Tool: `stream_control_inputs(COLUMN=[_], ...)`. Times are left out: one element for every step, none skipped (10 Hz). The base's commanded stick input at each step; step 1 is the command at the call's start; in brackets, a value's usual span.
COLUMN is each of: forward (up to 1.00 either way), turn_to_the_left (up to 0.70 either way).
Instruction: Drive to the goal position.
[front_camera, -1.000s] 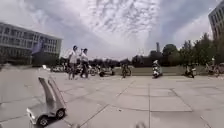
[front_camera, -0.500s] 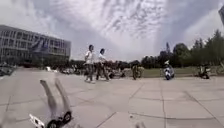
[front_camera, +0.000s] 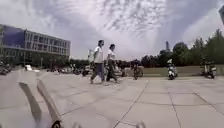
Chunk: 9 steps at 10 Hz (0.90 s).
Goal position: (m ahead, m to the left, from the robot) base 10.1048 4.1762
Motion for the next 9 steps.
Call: stream_control_inputs(forward=[0.7,0.7,0.7,0.7,0.7,0.7,0.7,0.7,0.7], turn_to_the_left=[0.14,0.14,0.14,0.14,0.14,0.14,0.14,0.14,0.14])
